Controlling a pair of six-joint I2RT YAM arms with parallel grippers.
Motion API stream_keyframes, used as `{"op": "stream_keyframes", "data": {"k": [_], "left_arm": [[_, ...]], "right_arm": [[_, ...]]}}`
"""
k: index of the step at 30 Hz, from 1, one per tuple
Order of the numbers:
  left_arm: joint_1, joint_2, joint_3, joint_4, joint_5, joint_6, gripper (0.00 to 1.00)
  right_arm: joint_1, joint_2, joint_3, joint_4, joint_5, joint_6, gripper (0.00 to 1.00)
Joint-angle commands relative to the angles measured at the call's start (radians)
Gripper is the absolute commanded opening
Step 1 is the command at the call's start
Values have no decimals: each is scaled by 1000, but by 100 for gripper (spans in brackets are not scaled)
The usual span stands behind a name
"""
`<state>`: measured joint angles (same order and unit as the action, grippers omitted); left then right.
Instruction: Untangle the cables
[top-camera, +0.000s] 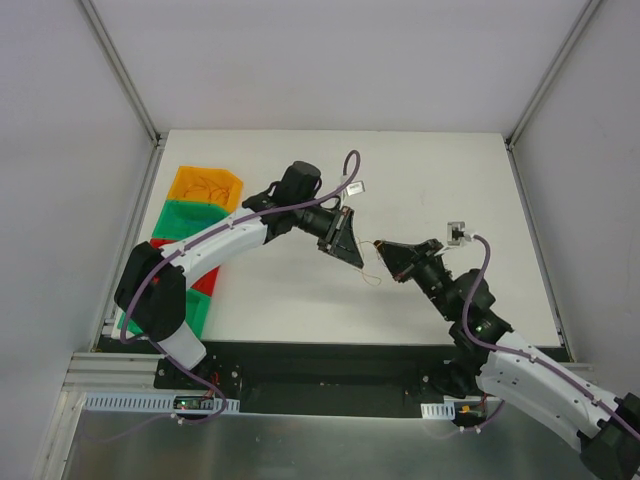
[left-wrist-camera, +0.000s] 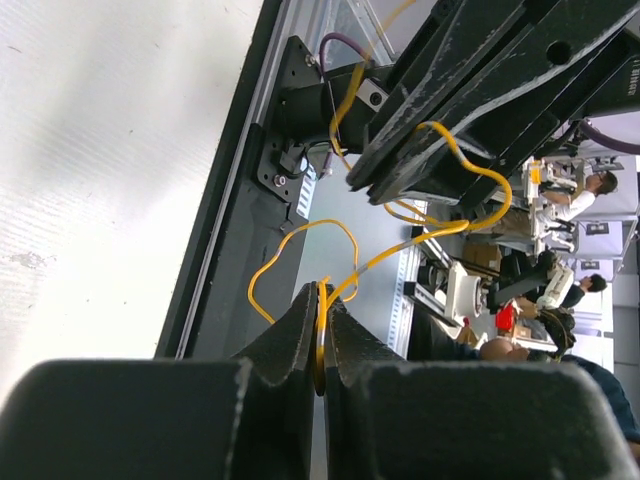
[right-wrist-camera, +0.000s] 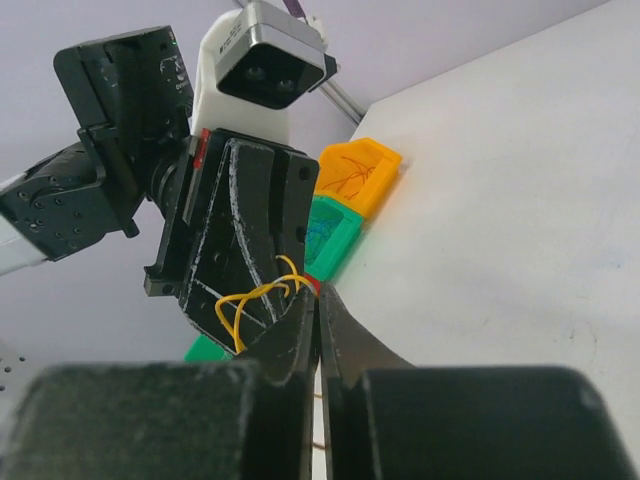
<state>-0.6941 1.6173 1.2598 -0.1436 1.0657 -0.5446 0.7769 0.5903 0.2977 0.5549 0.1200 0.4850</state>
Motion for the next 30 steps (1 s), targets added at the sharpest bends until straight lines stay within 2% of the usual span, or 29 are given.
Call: {"op": "stream_keyframes", "data": {"k": [1,4,5,6,8,9,12,15,17,20,23,27,30], "left_arm": [[-8,-16,-5,33,7,3,8],[-8,-57,-5,-10,-85,55,46],[-7,-75,-2,-33,-123,83,55],[-8,-94,0,-54,-172,106,61],[-8,-143,-5,-76,-261,147,68],[-8,-166,-11,-82,-312,167,68],[-25,-246,-33,-83,-461,218,66],[-63,-324,-54,-82,-623,271,55],[-90,-364,-72,-64,-688,302,51],[-119,-393,-109,-4,-649,334,61],[-131,-387,-119,21,-610,330,65],[-145,-378,-122,21,-630,347,60],[-148,-373,-128,19,-664,342,52]], "right_arm": [[7,-44,46,-8,43,-22,0],[12,-82,113,-236,114,-42,0],[15,-90,138,-319,139,-48,0],[15,-93,167,-388,162,-52,0],[13,-87,223,-527,197,-62,0],[15,-75,254,-617,211,-63,0],[18,-32,331,-736,224,-62,0],[39,21,394,-811,251,-62,0],[53,63,437,-851,262,-69,0],[84,146,495,-891,254,-80,0],[126,213,534,-898,267,-80,0],[183,275,567,-879,305,-79,0],[225,315,600,-879,342,-89,0]]}}
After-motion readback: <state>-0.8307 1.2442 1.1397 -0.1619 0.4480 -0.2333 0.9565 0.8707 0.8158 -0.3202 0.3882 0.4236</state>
